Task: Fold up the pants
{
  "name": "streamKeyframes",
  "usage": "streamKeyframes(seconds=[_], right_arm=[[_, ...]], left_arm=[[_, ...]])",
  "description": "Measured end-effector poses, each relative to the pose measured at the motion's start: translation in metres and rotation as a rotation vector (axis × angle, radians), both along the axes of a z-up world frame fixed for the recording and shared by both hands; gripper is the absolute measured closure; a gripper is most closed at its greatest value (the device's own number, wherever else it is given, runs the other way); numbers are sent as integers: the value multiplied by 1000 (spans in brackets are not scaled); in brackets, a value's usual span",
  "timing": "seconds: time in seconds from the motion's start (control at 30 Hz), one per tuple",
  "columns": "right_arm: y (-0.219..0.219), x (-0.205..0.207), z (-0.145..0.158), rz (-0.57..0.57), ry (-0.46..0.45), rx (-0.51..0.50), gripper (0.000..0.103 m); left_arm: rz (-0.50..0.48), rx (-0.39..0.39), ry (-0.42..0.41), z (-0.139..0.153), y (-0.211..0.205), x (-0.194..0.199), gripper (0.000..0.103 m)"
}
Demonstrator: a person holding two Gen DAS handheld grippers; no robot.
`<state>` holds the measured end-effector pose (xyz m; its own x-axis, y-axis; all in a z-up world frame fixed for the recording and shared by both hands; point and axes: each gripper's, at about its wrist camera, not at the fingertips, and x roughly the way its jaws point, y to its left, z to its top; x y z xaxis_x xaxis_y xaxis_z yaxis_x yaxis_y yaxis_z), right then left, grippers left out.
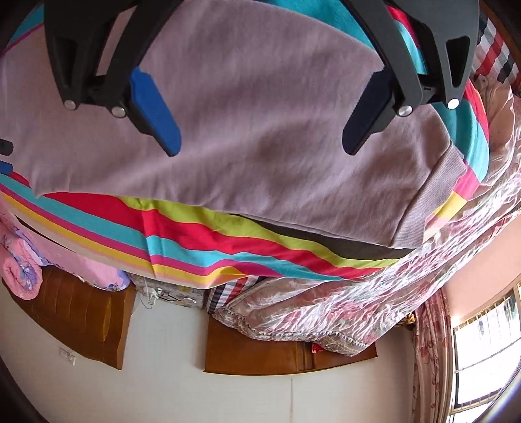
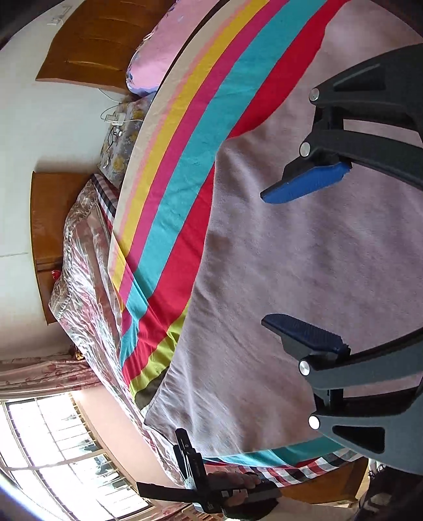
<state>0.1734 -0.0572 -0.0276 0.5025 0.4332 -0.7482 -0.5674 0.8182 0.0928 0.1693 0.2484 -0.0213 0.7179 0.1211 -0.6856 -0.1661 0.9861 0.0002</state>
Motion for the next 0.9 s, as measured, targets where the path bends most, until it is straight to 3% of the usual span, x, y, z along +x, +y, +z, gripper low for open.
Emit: streamKeyframes(seconds=[0.07, 0.13, 0.2, 0.23, 0.27, 0.33, 0.4, 0.47, 0.57, 0.7, 0.77, 0.9], right_arm=[[-1, -26, -1, 46, -1, -5, 31], [-1, -45, -11, 63, -2, -75, 28], [-10, -51, -29, 35, 26, -134, 28], [-18, -50, -39, 5, 50, -155, 28], [-27, -51, -47, -22, 60, -174, 27], [-46, -58, -43, -44, 48, -118, 28], [-63, -72, -33, -96, 22, -100, 26], [-82, -90, -26, -144, 1, -75, 26], [-114, -116, -19, -231, -47, -70, 26], [-161, -129, -34, -341, -6, -85, 24], [-180, -135, -42, -351, 21, -49, 24], [-224, -174, -15, -410, -55, 143, 24]], left_arm=[[-69, 45, -11, -1, -29, -9, 3], [-120, 62, 48, -17, -47, 1, 2], [-102, 87, 131, -42, -49, 19, 2], [-95, 86, 179, -54, -46, 30, 1], [-91, 36, 168, -57, -39, 34, 1], [-33, 10, 200, -52, -34, 39, 1], [10, 42, 162, -33, -46, 31, 3], [-73, -5, 105, -14, -68, 16, 2], [-229, -49, 82, -5, -124, 5, 2], [-395, 20, 139, -33, -203, 9, 2], [-389, 57, 229, -61, -222, 20, 1], [-344, 45, 222, -63, -231, 24, 2]])
